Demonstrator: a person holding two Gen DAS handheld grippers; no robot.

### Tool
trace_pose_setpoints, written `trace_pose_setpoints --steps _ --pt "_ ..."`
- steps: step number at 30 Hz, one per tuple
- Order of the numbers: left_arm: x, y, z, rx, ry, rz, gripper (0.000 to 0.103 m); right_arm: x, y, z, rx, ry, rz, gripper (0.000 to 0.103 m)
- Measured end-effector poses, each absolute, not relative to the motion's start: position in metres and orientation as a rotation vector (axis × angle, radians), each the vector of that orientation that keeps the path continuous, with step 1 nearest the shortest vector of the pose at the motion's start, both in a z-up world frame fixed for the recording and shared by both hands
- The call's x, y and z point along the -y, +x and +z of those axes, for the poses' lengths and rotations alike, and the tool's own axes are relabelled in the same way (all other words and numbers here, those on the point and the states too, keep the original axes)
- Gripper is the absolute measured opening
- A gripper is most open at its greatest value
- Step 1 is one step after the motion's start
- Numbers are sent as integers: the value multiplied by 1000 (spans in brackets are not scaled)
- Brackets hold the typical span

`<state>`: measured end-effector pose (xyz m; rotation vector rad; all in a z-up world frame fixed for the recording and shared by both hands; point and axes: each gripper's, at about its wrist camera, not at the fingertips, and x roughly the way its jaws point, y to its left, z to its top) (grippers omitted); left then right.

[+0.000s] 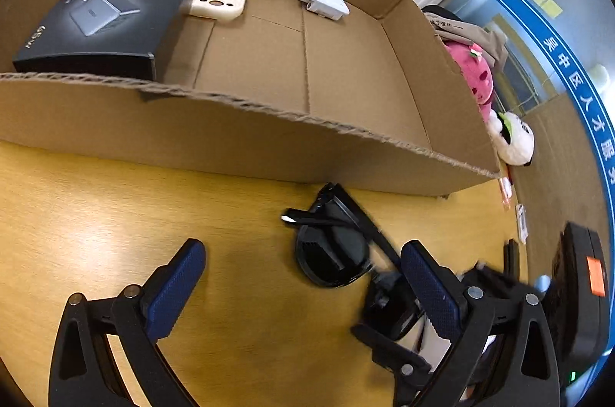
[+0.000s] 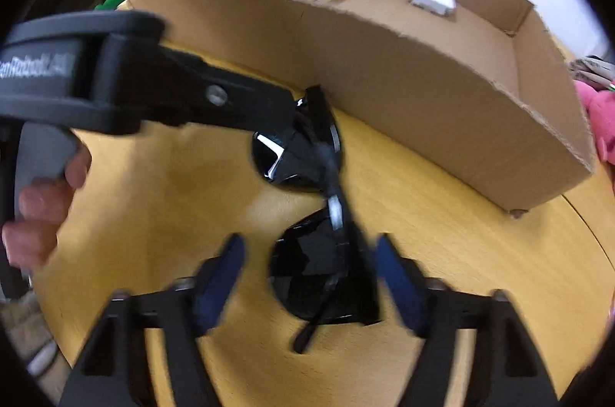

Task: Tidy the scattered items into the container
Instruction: 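Grasp the black sunglasses by the frame with the right gripper, then lift the sunglasses with the right gripper and carry them over the box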

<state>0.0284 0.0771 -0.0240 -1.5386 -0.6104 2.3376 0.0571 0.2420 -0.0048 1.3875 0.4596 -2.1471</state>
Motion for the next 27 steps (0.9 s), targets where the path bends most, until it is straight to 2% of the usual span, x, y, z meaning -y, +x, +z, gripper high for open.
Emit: trace_pose_setpoints --steps 5,8,13,18,19,20,21,27 --pt "-96 28 -23 546 -1528 2346 102 -229 72 -2 -377 1366 -2163 53" --pt "-98 31 -22 505 -1516 2389 94 -229 81 0 -316 1343 -2186 53" --pt "-87 31 -23 559 -1522 2421 61 -234 91 9 -278 1294 -2246 53" --pt "-76 32 -25 646 -1514 2405 52 -233 97 9 -260 1284 -2243 52" --pt "-74 33 -24 655 -1505 2400 36 -232 98 10 -253 1277 -2239 52" --pt "-75 33 -22 649 -1501 2391 22 -232 99 10 -250 1269 -2236 39" --pt "-76 33 -20 639 -1498 2379 13 -233 99 11 -256 1259 -2239 14" --pt "-80 37 -10 567 -1486 2414 12 -231 88 6 -269 1290 -2222 13"
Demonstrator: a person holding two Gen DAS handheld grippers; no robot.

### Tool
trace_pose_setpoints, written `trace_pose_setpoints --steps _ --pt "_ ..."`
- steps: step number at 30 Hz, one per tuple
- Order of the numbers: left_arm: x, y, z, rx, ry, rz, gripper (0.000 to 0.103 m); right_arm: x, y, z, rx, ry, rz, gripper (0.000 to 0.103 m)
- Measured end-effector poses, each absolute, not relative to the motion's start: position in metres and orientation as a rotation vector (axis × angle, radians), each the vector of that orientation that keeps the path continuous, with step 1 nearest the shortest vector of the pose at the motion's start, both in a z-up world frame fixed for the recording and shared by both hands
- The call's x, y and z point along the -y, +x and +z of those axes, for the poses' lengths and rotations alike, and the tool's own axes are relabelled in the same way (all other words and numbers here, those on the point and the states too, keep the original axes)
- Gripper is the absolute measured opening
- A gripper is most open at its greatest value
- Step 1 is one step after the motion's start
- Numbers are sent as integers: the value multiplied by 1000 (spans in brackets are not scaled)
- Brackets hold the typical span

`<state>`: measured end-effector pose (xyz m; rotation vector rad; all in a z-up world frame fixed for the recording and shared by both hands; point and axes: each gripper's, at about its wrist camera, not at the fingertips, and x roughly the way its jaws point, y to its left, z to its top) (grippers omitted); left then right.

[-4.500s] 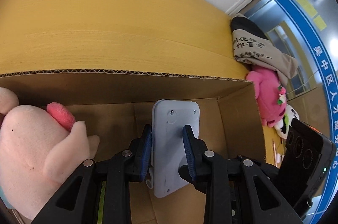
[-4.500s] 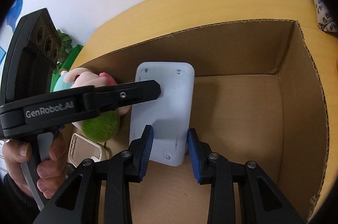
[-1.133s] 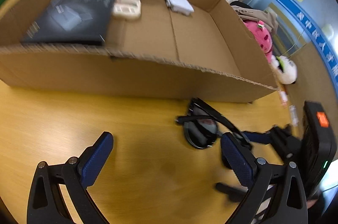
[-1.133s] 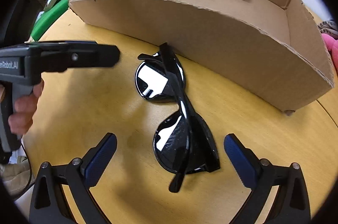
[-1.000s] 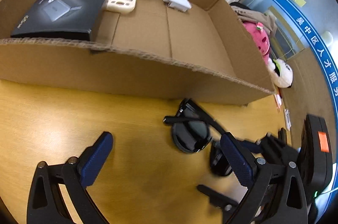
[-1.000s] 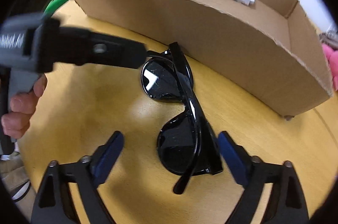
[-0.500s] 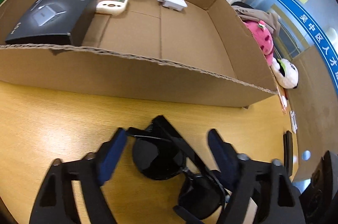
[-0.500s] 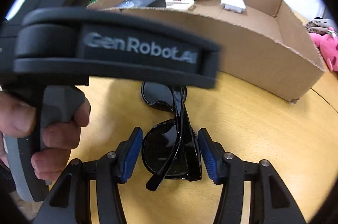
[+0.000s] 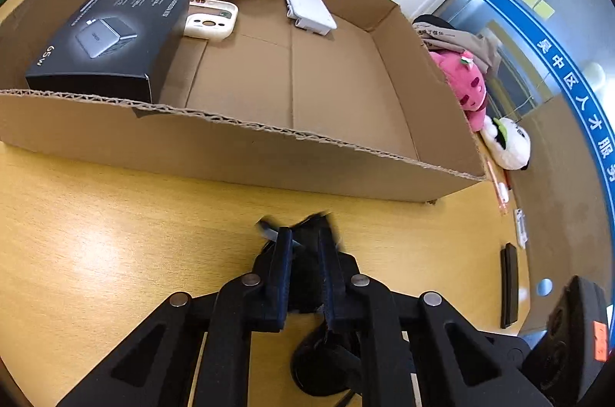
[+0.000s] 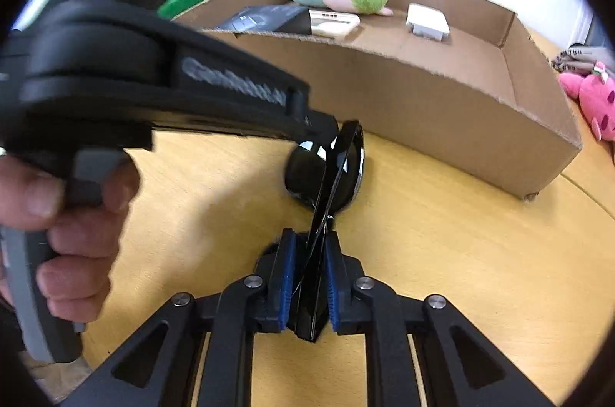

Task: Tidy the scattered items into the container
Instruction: 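Lift the sunglasses with the right gripper and carry them over the box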

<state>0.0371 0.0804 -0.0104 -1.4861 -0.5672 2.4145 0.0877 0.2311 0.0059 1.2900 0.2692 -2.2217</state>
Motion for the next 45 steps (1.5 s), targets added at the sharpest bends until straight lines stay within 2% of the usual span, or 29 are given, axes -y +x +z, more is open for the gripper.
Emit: trace_pose_setpoints --steps 9,11,13,15,17,20,21,22,23,24,25,34,39,45 --pt "-78 42 -12 591 -1499 2398 13 -240 81 1 -142 1316 -2183 12" --pt "-75 44 -11 613 -1516 2377 29 -243 80 1 -106 1320 -2179 12" --pt "-70 49 -10 644 -1517 2362 61 -246 81 1 -69 1327 -2175 11" --pt "-66 55 -11 658 -1538 2338 71 -248 81 0 -48 1329 -2171 11" --pt "-67 58 -16 669 -1571 2271 71 -249 80 -1 -21 1335 -2162 11" --pt "-78 60 -23 686 -1591 2187 69 -249 78 -3 16 1335 -2151 11" --pt "-81 60 -25 675 -1593 2186 65 -248 78 -3 21 1333 -2151 11" --pt "-84 60 -25 661 -1597 2193 52 -248 78 -2 26 1328 -2153 11" --pt "-85 60 -26 658 -1592 2199 50 -249 78 -1 31 1326 -2155 12" --pt "-86 59 -26 671 -1579 2190 39 -250 77 -1 38 1326 -2155 12" --pt "-88 58 -26 678 -1572 2180 19 -252 76 -1 48 1329 -2151 12" --pt "-88 56 -29 670 -1555 2191 15 -248 74 -5 70 1341 -2105 12" --pt "-86 53 -30 669 -1546 2191 10 -251 66 -8 180 1356 -2017 19" --pt "-86 55 -19 622 -1520 2225 9 -244 69 -4 147 1331 -2016 14"
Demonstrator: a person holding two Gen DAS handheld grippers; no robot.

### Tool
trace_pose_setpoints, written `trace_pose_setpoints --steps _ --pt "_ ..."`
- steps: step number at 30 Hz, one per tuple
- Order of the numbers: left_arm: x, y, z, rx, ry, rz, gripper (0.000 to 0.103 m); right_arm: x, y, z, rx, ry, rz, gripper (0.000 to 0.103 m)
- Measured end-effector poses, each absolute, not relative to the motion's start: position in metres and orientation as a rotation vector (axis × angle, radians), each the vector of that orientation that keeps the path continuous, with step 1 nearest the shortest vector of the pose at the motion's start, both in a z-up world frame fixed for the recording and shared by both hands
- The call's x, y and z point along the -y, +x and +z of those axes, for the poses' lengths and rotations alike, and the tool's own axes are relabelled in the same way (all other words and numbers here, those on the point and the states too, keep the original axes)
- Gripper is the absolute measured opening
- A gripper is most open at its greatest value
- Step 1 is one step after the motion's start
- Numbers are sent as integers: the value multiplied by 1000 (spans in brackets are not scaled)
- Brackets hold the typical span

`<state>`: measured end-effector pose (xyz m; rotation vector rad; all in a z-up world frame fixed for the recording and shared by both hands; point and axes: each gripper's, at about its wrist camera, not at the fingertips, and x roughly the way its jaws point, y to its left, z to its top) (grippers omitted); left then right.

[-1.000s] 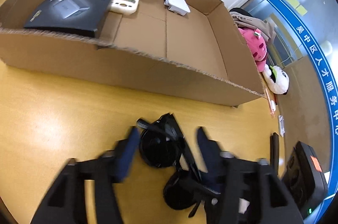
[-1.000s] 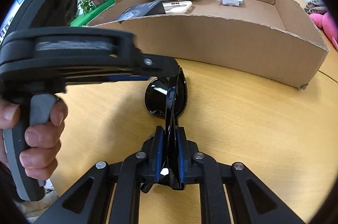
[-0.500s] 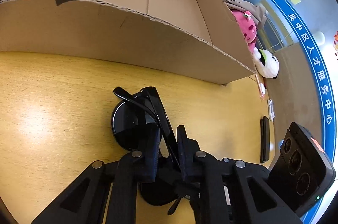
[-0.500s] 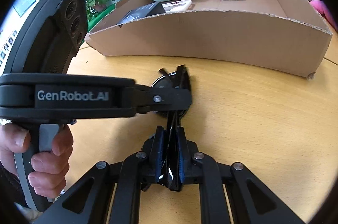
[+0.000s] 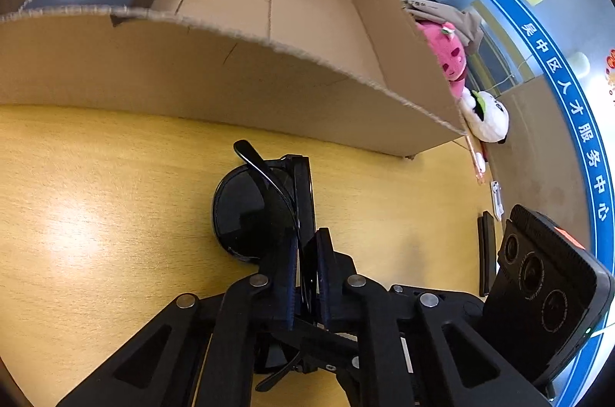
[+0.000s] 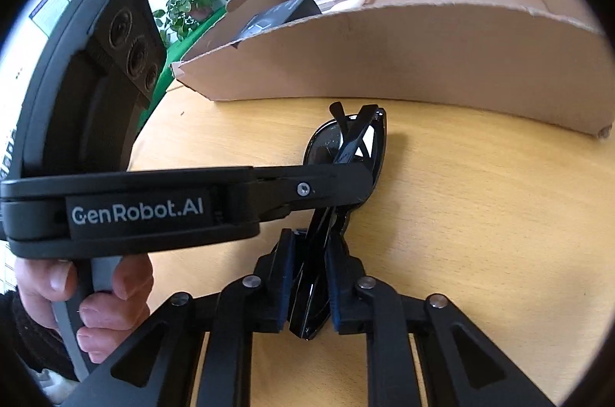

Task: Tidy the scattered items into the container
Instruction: 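Lift the sunglasses with the right gripper and carry them over the box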

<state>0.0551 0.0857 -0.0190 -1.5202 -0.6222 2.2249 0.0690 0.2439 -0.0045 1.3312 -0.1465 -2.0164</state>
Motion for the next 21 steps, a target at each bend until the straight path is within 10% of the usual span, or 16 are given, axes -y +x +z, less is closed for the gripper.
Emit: trace_pose_setpoints --steps 21 --pt "-98 20 110 440 -1207 2395 9 -257 37 100 128 1037 -2154 11"
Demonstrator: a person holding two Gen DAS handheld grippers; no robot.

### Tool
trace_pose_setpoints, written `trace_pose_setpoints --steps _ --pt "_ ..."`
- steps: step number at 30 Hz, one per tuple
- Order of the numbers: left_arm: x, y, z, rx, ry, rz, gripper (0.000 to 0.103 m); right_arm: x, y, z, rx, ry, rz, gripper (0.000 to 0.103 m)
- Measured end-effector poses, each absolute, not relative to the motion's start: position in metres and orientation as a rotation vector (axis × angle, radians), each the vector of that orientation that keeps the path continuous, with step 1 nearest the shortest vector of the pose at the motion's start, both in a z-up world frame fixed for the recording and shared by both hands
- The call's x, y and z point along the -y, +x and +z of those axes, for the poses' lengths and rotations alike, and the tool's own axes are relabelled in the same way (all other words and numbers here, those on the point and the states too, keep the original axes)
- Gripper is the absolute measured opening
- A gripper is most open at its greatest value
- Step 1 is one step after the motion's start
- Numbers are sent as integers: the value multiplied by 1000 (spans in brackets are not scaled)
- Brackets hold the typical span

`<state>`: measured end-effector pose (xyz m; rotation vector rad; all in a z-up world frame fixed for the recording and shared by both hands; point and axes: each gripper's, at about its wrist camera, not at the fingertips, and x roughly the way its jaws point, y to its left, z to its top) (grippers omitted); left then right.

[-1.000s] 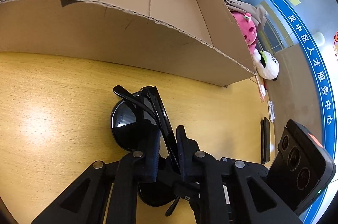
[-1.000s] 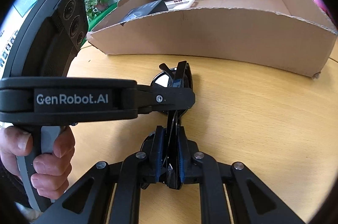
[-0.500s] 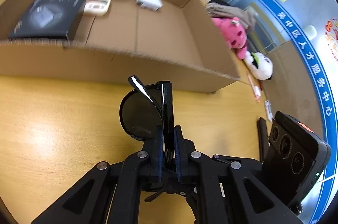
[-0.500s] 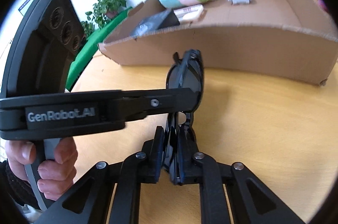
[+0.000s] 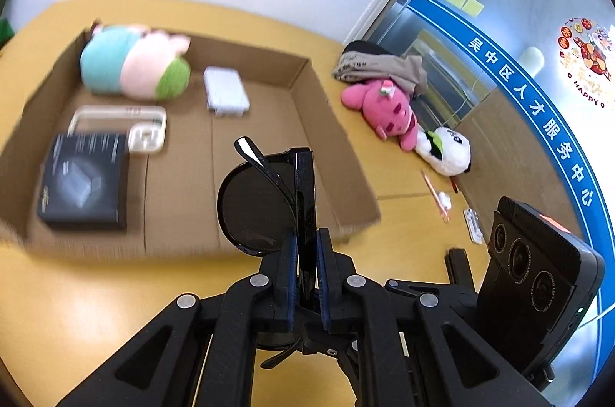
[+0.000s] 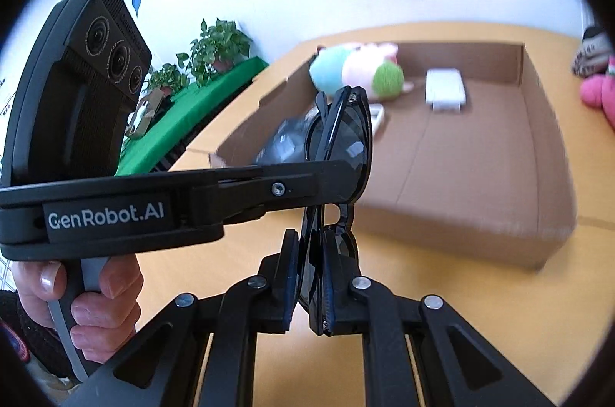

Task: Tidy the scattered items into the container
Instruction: 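Lift the sunglasses with the right gripper and carry them over the box, then lower the sunglasses with the right gripper onto the box floor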

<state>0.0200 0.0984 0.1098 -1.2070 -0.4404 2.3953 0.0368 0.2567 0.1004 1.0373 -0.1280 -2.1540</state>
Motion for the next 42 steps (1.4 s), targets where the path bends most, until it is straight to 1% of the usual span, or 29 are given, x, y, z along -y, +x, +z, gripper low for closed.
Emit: trace_pose_setpoints --steps 5,9,14,20,25,29,36,39,40,41,42 --pt "-102 -30 132 402 -1206 2407 9 -258 -11 119 160 1021 -2149 11" --pt "-109 -76 135 374 -1256 2395 9 -258 -58 123 196 1048 -2133 11" --pt "-111 -133 106 404 -1390 2328 9 -263 -117 102 286 1167 -2048 11" --pt "-117 -175 60 437 -1539 2249 9 -268 -165 57 386 1325 -1960 11" --pt "-125 -188 22 448 -1676 2196 9 -266 -180 19 407 1464 -1919 11" --pt "-128 -194 0 453 -1757 2161 9 -263 -188 0 421 1554 -1887 11" --pt "-133 -196 -12 443 -1777 2145 9 -259 -195 -13 413 1646 -1852 12" --pt "-133 -198 -11 436 -1777 2149 12 -262 -199 -15 448 1657 -1848 15" --pt "-135 -198 -10 410 -1777 2161 15 -263 -199 -16 460 1659 -1848 19" --pt "-136 -197 -7 384 -1773 2172 19 -264 -199 -15 471 1658 -1846 28" --pt "-137 -196 -5 372 -1767 2175 31 -265 -198 -13 478 1652 -1849 36"
